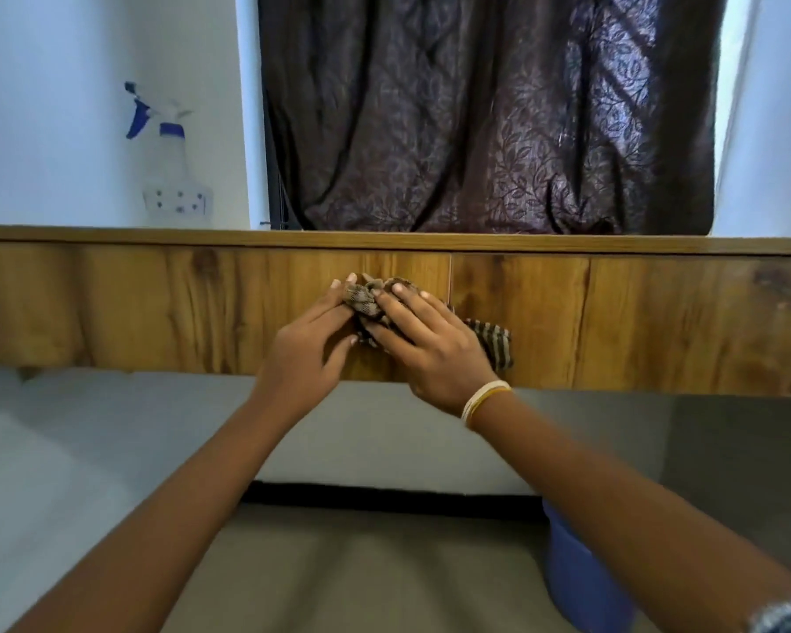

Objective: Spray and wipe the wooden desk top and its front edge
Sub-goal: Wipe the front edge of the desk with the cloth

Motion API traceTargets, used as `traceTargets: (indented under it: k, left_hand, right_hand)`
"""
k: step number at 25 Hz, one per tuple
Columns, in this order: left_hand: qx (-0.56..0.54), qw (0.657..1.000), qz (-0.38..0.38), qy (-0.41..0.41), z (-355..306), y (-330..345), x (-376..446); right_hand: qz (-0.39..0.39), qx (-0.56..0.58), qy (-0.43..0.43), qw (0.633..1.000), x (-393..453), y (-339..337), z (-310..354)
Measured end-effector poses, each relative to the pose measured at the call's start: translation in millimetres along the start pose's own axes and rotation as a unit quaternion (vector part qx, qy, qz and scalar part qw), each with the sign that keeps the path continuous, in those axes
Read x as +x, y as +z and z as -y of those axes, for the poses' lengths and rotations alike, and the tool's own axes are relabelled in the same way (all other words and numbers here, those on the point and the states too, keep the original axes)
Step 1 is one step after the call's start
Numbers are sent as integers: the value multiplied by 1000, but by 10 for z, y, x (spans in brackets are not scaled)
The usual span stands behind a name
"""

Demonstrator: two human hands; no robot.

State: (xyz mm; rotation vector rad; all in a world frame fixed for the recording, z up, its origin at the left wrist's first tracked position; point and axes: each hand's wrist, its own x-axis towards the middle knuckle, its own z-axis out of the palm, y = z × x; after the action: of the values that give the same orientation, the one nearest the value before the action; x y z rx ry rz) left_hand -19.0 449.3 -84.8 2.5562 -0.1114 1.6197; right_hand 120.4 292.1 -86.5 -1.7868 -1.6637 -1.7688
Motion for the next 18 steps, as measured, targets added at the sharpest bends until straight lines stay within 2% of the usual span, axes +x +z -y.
traceTargets:
  k: [3, 6, 8, 11, 13, 15, 16, 17, 18]
  left_hand:
    - [-65, 997, 31, -34, -19, -84, -177]
    - [-114, 988, 64, -78, -75, -130, -338]
    - [-139, 979, 56, -139, -128, -120, -399]
    - [-253, 928, 33, -270, -129, -40, -457]
    - [-363, 857, -63, -361, -114, 94, -505]
    - [-398, 768, -173, -471, 22, 209, -590]
    - [-419, 707, -193, -536, 68, 274, -649]
    - [-459, 644, -191, -582, 89, 280, -691]
    - [-503, 583, -181, -611, 142, 234, -676]
  right_hand:
    - [55, 12, -19, 998, -248, 6, 84]
    - [87, 36, 5, 996, -399, -19, 299]
    - [86, 53, 35, 994, -366, -20, 418]
    - [55, 92, 100, 989, -308, 36, 575]
    - [18, 154, 122, 980, -250, 104, 691]
    - [-35, 265, 159, 950, 30, 187, 954]
    - [-63, 348, 200, 914, 229, 216, 1106]
    - [-90, 435, 253, 859, 448, 217, 1236]
    - [-114, 524, 302, 788, 684, 236, 1320]
